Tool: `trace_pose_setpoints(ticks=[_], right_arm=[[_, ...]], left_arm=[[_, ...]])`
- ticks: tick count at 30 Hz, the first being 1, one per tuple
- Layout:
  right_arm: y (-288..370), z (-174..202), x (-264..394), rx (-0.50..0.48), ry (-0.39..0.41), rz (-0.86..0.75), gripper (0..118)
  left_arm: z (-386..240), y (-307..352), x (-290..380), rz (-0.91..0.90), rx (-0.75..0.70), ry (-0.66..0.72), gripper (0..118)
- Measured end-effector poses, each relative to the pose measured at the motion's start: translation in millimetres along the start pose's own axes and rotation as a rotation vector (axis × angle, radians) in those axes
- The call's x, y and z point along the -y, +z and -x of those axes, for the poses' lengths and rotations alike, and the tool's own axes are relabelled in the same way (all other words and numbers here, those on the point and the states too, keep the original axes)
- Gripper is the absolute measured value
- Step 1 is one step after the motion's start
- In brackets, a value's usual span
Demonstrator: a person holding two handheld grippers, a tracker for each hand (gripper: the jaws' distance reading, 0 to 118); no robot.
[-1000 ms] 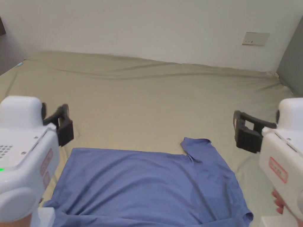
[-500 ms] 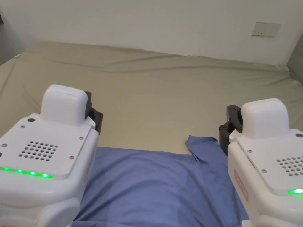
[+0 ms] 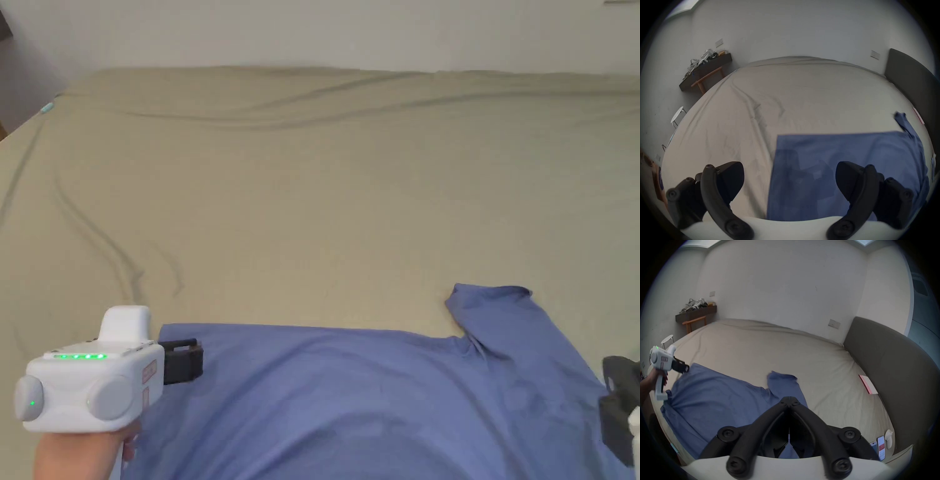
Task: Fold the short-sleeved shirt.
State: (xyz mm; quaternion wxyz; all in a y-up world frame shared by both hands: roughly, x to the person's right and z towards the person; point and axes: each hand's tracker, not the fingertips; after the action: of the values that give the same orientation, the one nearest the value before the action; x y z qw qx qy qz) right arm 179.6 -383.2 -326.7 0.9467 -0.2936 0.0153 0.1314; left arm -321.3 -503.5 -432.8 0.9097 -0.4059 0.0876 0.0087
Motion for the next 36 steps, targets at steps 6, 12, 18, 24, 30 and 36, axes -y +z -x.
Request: trace_pose_setpoints(ticks=[6, 12, 18, 24, 30, 36], right_arm=[[-28, -26, 11, 0.035, -0.038, 0.091, 1], [-47, -42, 10, 0.034, -0.067, 0.134, 1], [-69, -53, -14, 0.003, -0.100, 0.139, 2], [-136, -74, -26, -0.131, -0.121, 0.310, 97], [-228, -79, 18, -0.102, -0.148, 0.522, 97], [-233, -72, 30, -0.129, -0.163, 0.499, 62]], left_arm=[[-11, -54, -21, 0.050, -0.015, -0.054, 86], [-25, -48, -13, 0.052, 0.124, -0.124, 37], [-33, -25, -17, 0.025, 0.055, -0.195, 4], [-24, 43, -33, -0.098, 0.102, -0.164, 4], [-29, 86, -21, -0.114, 0.123, -0.152, 4], [-32, 89, -2, -0.090, 0.093, -0.209, 4]])
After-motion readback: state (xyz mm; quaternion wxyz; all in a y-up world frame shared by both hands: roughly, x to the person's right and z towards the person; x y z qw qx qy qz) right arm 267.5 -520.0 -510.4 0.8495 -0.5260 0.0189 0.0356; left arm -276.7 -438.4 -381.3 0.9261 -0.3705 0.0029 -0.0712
